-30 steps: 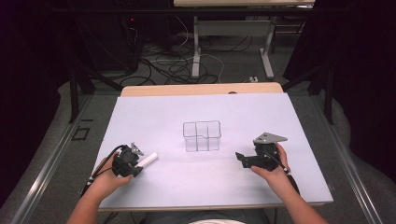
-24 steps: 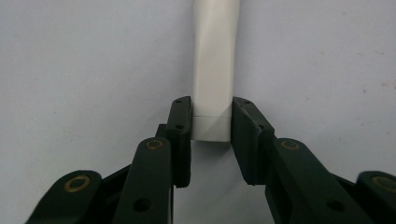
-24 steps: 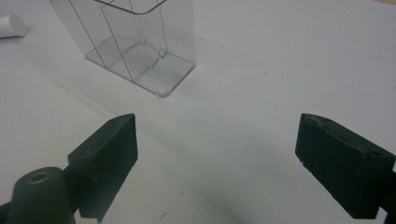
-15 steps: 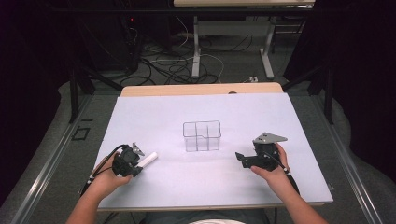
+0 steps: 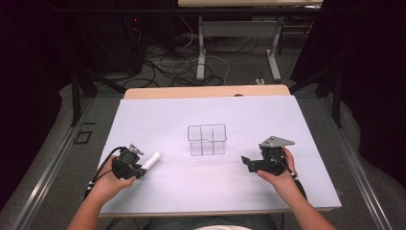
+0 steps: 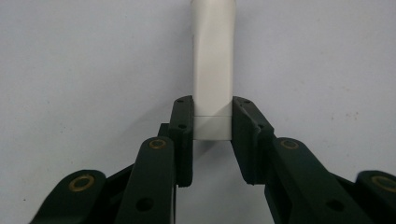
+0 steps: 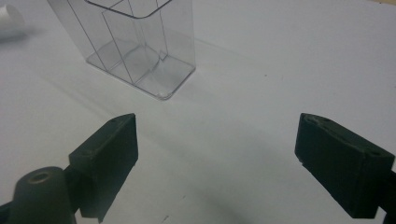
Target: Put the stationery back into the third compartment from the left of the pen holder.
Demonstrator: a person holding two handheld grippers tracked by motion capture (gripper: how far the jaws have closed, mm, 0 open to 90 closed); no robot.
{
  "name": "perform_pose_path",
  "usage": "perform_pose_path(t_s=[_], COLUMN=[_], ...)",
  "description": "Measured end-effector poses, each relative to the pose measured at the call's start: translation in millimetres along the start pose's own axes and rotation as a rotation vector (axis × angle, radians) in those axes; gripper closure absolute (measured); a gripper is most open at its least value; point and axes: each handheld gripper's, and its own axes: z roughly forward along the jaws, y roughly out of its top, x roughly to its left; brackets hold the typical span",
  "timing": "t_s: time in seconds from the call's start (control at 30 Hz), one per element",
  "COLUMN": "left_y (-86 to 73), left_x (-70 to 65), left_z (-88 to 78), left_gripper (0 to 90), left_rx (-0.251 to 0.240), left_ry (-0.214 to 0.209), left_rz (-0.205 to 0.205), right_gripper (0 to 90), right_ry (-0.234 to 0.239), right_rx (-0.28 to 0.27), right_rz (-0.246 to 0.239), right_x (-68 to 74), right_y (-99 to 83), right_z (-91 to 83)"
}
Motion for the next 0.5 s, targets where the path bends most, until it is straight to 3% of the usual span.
perform_pose_path(t_s=[0.17, 0.5], left_y=[0.4, 2.3], left_x=[2.1, 0.5], left_z=[-7.5, -19.4], left_gripper=[71.5, 71.6], left_rx=[-0.072, -0.207], left_ry=[-0.026, -0.063], left_rz=[-0.066, -0.143], right_gripper=[12.5, 11.1], right_ry=[-0.008, -0.013], right_rx=[-0.007, -0.014], right_rz=[0.019, 0.063], right_x=[0.9, 0.9], right_y=[0.3, 0.3], right_z=[-0.8, -1.5])
